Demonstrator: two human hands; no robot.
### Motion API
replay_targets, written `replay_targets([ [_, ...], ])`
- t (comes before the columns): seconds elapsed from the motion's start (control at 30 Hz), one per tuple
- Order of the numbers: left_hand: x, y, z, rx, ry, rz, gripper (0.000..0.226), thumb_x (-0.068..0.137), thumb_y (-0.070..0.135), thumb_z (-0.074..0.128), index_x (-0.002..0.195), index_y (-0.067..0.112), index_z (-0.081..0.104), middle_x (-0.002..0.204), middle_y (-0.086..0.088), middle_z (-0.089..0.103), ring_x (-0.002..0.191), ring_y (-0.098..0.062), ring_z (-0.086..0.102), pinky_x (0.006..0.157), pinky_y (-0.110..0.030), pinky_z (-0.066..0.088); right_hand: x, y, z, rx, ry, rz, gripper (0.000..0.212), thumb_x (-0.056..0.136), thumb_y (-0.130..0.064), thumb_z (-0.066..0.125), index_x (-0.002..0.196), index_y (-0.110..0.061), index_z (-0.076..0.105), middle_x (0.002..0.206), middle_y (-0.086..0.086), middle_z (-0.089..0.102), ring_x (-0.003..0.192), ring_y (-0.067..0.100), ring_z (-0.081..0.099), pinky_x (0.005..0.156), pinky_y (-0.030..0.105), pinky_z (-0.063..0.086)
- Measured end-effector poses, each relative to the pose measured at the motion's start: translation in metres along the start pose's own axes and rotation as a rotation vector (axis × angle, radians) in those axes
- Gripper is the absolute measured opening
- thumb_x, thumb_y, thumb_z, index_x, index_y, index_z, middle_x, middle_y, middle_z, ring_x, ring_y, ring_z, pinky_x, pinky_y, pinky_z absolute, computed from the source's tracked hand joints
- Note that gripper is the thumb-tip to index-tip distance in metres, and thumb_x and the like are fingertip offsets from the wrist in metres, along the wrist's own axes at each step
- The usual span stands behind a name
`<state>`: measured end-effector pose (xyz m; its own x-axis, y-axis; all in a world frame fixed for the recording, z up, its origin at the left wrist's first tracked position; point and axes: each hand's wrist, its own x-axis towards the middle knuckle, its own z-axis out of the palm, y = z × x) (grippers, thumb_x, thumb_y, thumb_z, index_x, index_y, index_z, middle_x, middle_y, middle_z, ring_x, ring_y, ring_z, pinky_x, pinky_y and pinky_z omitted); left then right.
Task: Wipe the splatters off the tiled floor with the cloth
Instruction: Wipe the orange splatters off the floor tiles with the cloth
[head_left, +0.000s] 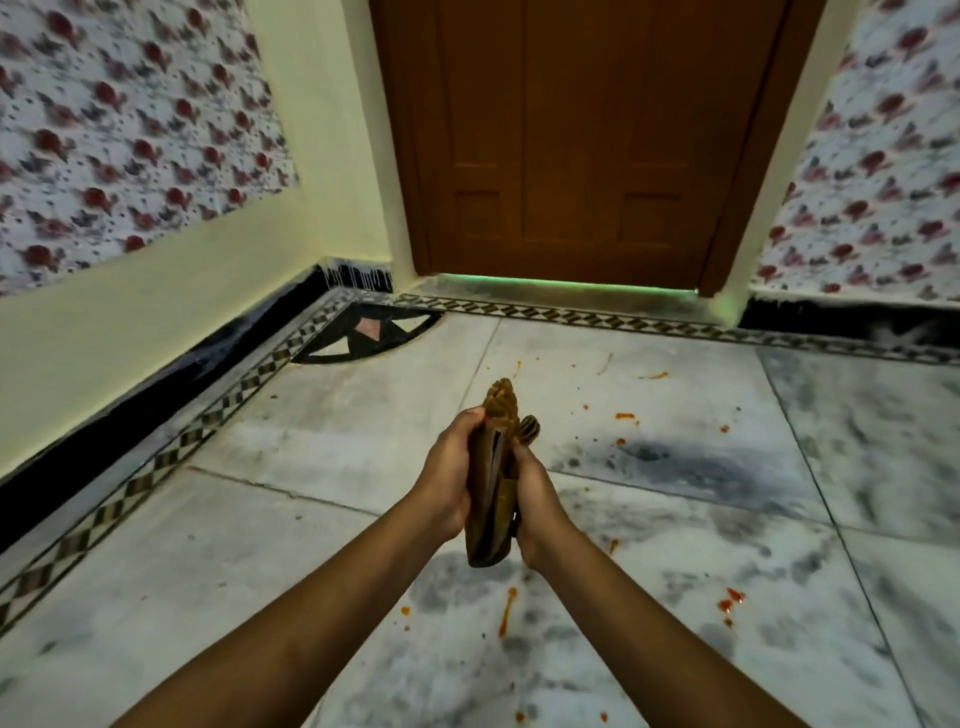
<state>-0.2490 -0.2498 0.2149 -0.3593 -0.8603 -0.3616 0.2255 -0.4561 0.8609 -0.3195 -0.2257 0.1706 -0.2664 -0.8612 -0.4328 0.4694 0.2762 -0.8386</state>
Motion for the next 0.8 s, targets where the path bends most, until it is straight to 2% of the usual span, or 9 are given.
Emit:
replay_targets([
  [0.1,0.002,-0.013,0.002,0.211,-0.031,-0.044,0.023,0.094,0.039,0.049,0.104,0.022,0.062,0.089,0.004,0.067,0.079,-0.005,0.062,0.065,-0.022,0.048,0.005,0.016,-0.008,-0.016,0.061,-0.016,0.030,0.099,-0.032,0.040,0.091,-0.018,0.066,0.089,0.006,0.069,0.088,0.024,0.064,0.073,0.032,0.051],
  [0.2,0.008,-0.024,0.000,0.470,-0.074,-0.041,0.027,0.090,0.036,0.059,0.113,0.028,0.048,0.105,0.000,0.062,0.091,-0.011,0.060,0.071,-0.029,0.048,0.012,0.031,-0.015,-0.095,0.135,-0.018,0.021,0.098,-0.031,0.043,0.103,-0.018,0.060,0.088,0.001,0.065,0.098,0.025,0.063,0.056,0.017,0.045],
  [0.27,0.015,-0.031,-0.006,0.488,-0.048,-0.088,0.034,0.089,0.027,0.063,0.120,0.025,0.048,0.111,-0.008,0.062,0.096,-0.021,0.063,0.072,-0.032,0.052,0.011,0.036,-0.023,-0.067,0.151,-0.004,0.020,0.098,-0.025,0.046,0.111,-0.016,0.058,0.095,0.007,0.067,0.094,0.025,0.064,0.058,0.022,0.050],
  [0.33,0.019,-0.033,-0.016,0.442,0.025,-0.133,0.028,0.091,0.016,0.059,0.118,0.012,0.054,0.103,-0.014,0.066,0.087,-0.025,0.065,0.064,-0.030,0.054,0.007,0.038,-0.033,-0.025,0.157,0.009,0.019,0.097,-0.019,0.048,0.113,-0.015,0.058,0.100,0.010,0.067,0.086,0.024,0.064,0.066,0.031,0.053],
  [0.43,0.018,-0.029,-0.030,0.473,0.068,-0.198,0.014,0.091,0.011,0.053,0.094,0.003,0.064,0.080,-0.014,0.067,0.065,-0.026,0.063,0.053,-0.026,0.052,0.009,0.044,-0.041,0.037,0.140,0.062,0.025,0.098,-0.023,0.047,0.119,-0.013,0.056,0.102,0.007,0.064,0.088,0.025,0.062,0.066,0.034,0.051],
  [0.5,0.014,-0.031,-0.033,0.574,0.001,-0.216,0.018,0.091,0.013,0.048,0.092,0.010,0.066,0.088,-0.013,0.069,0.077,-0.027,0.066,0.069,-0.031,0.053,0.011,0.052,-0.040,0.075,0.139,0.125,0.030,0.097,-0.031,0.047,0.119,-0.014,0.057,0.106,0.008,0.063,0.095,0.027,0.060,0.069,0.036,0.050],
  [0.57,0.009,-0.034,-0.031,0.700,-0.071,-0.197,0.023,0.093,0.015,0.043,0.097,0.018,0.066,0.098,-0.010,0.069,0.090,-0.025,0.066,0.080,-0.033,0.052,0.010,0.055,-0.038,0.126,0.115,0.195,0.032,0.096,-0.038,0.046,0.112,-0.014,0.061,0.098,0.009,0.064,0.091,0.026,0.060,0.069,0.036,0.049],
  [0.7,0.009,-0.027,-0.036,0.668,-0.033,-0.130,0.028,0.095,0.010,0.039,0.102,0.025,0.062,0.103,-0.001,0.064,0.088,-0.013,0.061,0.073,-0.025,0.050,0.012,0.056,-0.041,0.139,0.080,0.236,0.033,0.096,-0.032,0.048,0.114,-0.009,0.062,0.102,0.015,0.067,0.092,0.032,0.062,0.071,0.037,0.051],
  [0.8,0.011,-0.003,-0.047,0.585,0.089,-0.103,0.035,0.097,0.006,0.037,0.118,0.026,0.056,0.112,-0.004,0.061,0.094,-0.018,0.059,0.070,-0.026,0.049,0.016,0.056,-0.056,0.050,0.179,0.211,0.026,0.095,-0.021,0.049,0.116,-0.010,0.060,0.110,0.016,0.064,0.096,0.035,0.060,0.069,0.039,0.051],
])
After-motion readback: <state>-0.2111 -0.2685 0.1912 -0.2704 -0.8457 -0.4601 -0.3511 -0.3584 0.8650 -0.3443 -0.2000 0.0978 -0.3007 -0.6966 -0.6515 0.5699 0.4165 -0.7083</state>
